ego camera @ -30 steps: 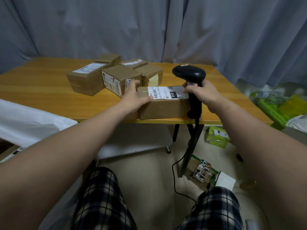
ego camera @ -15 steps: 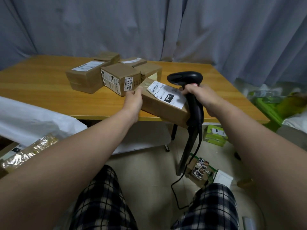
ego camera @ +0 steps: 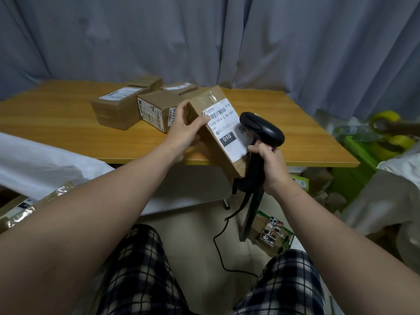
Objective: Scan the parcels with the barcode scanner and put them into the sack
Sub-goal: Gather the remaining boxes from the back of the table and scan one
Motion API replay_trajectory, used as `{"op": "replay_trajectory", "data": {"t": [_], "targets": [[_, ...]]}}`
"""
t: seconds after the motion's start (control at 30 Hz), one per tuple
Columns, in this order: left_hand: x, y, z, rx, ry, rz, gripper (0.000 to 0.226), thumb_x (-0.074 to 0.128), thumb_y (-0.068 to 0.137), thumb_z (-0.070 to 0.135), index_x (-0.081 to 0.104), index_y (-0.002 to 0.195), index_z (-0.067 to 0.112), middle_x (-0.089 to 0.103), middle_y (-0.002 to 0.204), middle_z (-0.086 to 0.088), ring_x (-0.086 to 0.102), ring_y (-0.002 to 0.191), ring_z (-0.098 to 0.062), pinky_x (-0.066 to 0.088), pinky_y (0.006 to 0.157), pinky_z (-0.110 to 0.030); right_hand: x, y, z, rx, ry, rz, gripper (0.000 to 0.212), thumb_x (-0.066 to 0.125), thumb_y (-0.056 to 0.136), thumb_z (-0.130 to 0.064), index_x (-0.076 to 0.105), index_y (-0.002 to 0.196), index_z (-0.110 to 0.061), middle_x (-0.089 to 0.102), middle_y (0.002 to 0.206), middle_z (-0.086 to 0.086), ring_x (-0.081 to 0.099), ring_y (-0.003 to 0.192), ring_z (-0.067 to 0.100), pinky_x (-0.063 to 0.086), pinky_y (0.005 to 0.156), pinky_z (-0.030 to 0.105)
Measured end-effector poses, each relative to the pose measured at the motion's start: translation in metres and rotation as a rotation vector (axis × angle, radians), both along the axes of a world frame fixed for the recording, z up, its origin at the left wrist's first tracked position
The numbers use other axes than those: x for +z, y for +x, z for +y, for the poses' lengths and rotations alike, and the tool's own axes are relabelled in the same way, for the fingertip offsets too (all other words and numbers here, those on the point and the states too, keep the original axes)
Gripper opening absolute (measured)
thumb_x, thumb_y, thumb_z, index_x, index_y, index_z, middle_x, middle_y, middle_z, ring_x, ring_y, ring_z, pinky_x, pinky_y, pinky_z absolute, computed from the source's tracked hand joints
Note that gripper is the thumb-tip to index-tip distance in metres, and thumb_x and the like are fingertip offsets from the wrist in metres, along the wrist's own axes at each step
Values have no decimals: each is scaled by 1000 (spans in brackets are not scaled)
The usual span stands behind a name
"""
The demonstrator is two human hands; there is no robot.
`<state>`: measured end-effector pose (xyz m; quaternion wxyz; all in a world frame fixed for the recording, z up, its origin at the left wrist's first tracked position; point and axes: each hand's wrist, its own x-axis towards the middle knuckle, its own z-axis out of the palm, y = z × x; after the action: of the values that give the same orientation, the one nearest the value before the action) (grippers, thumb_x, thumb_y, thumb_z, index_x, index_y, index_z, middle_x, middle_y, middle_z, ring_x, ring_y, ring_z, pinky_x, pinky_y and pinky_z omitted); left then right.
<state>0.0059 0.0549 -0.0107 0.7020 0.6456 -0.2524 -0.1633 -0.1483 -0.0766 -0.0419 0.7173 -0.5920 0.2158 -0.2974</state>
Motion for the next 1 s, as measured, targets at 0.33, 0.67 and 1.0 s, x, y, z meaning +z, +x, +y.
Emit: {"op": "replay_trajectory", "data": {"t": [0.33,0.67,1.0], "targets": [[52,51,70,194,195,-513,52,73,81,37,47,125,43,45,136,-6,51,120,-22,48,101,-43,22,41,45,43,-544,-94,58,72,71,-40,55,77,15,48,60,16,50,58,26,45,58,37],[49,57,83,164,219,-532,46,69,87,31,47,127,40,46,135,-2,50,120,-17,51,98,-37,-11,31,83,-63,-513,-138,42,66,68,-49,65,79,-8,57,54,-6,58,54,24,48,56,33],[48,63,78,175,229,-511,48,69,87,33,48,129,42,44,137,-2,48,123,-18,50,98,-35,-26,26,80,-95,-523,-179,55,63,70,-48,63,72,7,58,55,20,59,52,26,47,54,27]]}}
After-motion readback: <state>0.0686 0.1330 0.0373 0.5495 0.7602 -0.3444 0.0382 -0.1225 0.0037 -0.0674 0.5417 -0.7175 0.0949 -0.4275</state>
